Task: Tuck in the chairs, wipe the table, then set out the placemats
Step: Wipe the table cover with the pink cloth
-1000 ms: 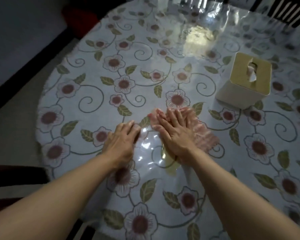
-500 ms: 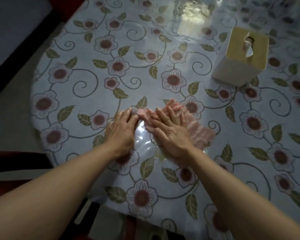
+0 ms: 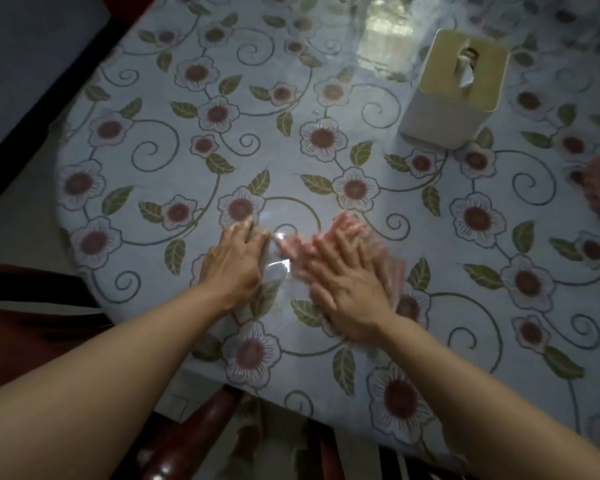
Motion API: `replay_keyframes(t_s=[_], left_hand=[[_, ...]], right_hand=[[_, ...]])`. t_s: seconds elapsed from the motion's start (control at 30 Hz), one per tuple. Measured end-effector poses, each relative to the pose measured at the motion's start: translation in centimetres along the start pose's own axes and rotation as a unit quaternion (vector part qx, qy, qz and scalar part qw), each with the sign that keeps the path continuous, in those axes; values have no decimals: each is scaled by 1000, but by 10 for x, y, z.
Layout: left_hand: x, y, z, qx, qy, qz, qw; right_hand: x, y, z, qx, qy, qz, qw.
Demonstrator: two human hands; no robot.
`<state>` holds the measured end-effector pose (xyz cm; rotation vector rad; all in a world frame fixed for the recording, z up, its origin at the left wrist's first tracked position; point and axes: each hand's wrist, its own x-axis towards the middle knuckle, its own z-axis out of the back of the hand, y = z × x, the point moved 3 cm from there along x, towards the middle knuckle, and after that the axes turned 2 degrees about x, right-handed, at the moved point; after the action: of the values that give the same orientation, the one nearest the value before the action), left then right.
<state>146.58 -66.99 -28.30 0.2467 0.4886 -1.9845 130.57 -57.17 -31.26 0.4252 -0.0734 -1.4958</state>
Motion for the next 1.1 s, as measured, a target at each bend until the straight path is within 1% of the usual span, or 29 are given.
replay_keyframes(t_s=[0.07, 0.1, 0.13, 0.17, 0.2, 0.23, 0.27, 0.3, 0.33, 0.37, 0.43, 0.47, 0.5, 0.57, 0.63, 0.67, 0.7, 0.77, 0.8, 0.83, 0.87, 0.93, 0.97, 1.03, 1.07, 1.1], left_hand=[[-3, -12, 0, 12, 17, -8, 1000], [-4, -19, -1, 13, 24, -11, 1000], [-3, -26, -1, 9, 24, -13, 1000], [-3, -33, -3, 3, 22, -17, 1000], [-3, -42, -5, -3, 20, -25, 999], [-2, -51, -8, -5, 22, -35, 999], [-3, -61, -11, -1, 26, -44, 999], [-4, -73, -15, 7, 33, -54, 998], [-7, -81, -18, 13, 36, -63, 997], [-9, -92, -20, 17, 38, -76, 996], [-15, -112, -25, 30, 42, -104, 993], [-18, -120, -27, 37, 43, -118, 991], [-21, -127, -30, 44, 42, -132, 989], [-27, -140, -36, 45, 37, -150, 987], [-32, -147, -45, 49, 38, -144, 988], [-34, -151, -48, 53, 38, -138, 988], [-35, -152, -51, 54, 35, -131, 989], [-38, -156, -52, 54, 27, -125, 990], [-39, -159, -52, 55, 24, -130, 990], [-39, -162, -52, 55, 21, -140, 988], [-40, -165, -51, 54, 15, -148, 987], [-40, -167, -48, 60, 0, -173, 983], [-38, -175, -50, 65, -3, -191, 979], [-35, -179, -49, 82, -2, -207, 975], [-30, -183, -51, 83, 0, -213, 974], [-24, -187, -51, 85, 0, -221, 972]], right_hand=[[-33, 0, -5, -11, 5, 93, 996], [-50, -10, -5, -24, -6, 104, 994], [-62, -31, -4, -31, -18, 79, 996], [-71, -55, 1, -34, -32, 17, 999], [-77, -82, 6, -33, -47, -65, 996], [-81, -106, 11, -27, -55, -144, 988], [-85, -121, 16, -11, -51, -201, 978], [-88, -126, 17, 4, -44, -224, 974], [-89, -119, 17, 12, -39, -211, 977], [-94, -108, 11, 10, -33, -168, 985], [-115, -75, -4, -16, -34, -35, 999], [-130, -61, -13, -32, -36, 32, 998], [-146, -49, -21, -45, -31, 81, 995], [-173, -43, -32, -51, -4, 136, 989], [-185, -53, -28, -47, -3, 174, 984], [-189, -63, -24, -49, -13, 167, 985], [-189, -78, -21, -53, -29, 133, 989], [-192, -113, -12, -57, -66, 3, 996], [-195, -127, -7, -53, -82, -63, 993], [-201, -135, -5, -45, -98, -111, 988], [-206, -136, -5, -29, -104, -133, 985], [-213, -123, -11, 9, -103, -130, 986], [-222, -119, -13, 12, -94, -104, 990], [-234, -112, -20, 1, -63, -17, 998], [-237, -119, -20, -18, -57, 10, 998], [-236, -128, -16, -28, -64, 10, 997]])
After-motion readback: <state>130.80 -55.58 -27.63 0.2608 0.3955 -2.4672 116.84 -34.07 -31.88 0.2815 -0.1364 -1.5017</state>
